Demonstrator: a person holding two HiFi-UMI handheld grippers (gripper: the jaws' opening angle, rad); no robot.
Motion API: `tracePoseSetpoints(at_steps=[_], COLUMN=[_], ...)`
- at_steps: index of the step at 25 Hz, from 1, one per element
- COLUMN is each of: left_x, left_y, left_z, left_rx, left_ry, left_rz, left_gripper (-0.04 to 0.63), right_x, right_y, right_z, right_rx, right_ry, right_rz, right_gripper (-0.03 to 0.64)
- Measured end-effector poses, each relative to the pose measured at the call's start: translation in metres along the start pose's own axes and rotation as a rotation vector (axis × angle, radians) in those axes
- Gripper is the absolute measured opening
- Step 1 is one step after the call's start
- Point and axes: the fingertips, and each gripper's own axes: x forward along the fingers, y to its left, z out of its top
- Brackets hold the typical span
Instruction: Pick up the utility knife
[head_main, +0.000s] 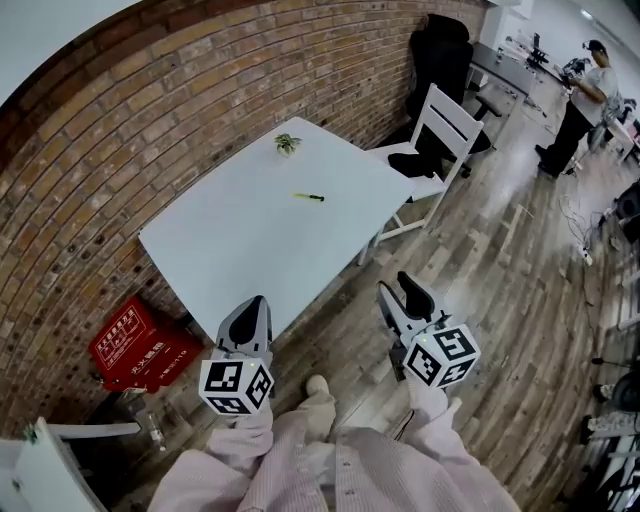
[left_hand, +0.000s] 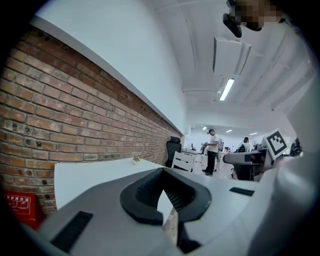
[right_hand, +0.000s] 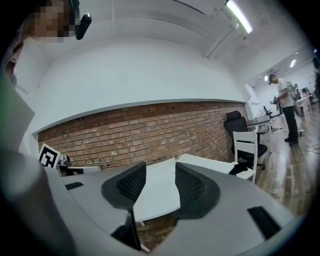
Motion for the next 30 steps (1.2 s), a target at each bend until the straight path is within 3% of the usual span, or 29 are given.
tracePoseSetpoints(at_steps=[12,30], left_x=[0.071,0.108], left_y=[0.036,0.060], left_z=[0.003,-0.014], left_rx=[-0.037,-0.078], left_ry=[0.022,0.073], left_rz=[0.011,0.043], left_gripper=[-0.008,-0.008], right_x=[0.080,0.140], right_y=[-0.024,-0.038], right_z=[-0.004,-0.023], right_rx=[-0.001,0.023], right_ry=[0.066,0.129], right_rz=[0.027,0.075], right_gripper=[0.166,0.166])
